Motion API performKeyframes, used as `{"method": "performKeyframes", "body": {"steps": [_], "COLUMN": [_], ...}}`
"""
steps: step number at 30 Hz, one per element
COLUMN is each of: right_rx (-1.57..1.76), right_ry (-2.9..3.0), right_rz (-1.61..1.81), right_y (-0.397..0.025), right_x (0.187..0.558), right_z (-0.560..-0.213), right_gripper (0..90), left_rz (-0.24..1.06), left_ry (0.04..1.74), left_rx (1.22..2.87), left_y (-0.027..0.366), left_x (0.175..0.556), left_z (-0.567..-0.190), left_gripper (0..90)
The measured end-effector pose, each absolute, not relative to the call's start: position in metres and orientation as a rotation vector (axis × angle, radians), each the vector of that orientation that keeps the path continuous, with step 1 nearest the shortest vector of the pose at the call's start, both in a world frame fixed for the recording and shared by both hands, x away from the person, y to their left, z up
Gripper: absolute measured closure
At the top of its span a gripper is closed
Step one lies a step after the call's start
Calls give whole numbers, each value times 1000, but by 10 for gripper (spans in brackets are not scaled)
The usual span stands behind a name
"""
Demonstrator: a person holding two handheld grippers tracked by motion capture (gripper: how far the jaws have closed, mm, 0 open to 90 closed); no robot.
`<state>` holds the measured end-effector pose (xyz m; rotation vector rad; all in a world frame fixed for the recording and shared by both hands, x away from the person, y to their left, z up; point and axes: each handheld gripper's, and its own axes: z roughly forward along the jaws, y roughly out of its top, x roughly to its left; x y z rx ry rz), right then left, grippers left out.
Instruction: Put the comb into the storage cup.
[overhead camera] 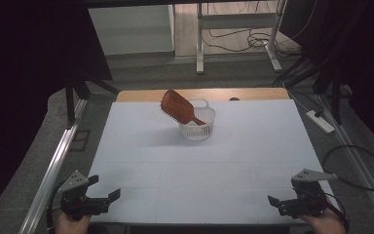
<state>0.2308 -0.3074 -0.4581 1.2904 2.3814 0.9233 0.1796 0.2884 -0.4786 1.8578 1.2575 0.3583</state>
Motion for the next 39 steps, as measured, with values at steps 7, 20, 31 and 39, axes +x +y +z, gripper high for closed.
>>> {"method": "performKeyframes", "body": {"steps": [7, 20, 31, 39], "right_rx": [1290, 1288, 1288, 1286], "right_ry": [2382, 2383, 2382, 2383], "right_rz": [922, 920, 918, 916], "right_y": [-307, -307, -307, -307], "right_x": [231, 231, 231, 231], "right_z": [-458, -458, -458, -458], "right_gripper": [0, 0, 0, 0], "left_rz": [368, 382, 386, 387], "left_ry": [1261, 1265, 1284, 1287], "left_rx": [1877, 1896, 1923, 1938], "left_y": [288, 287, 287, 286], "left_x": [178, 175, 175, 175], "left_z": [-479, -479, -479, -479], "left_gripper": [0, 0, 0, 0]}}
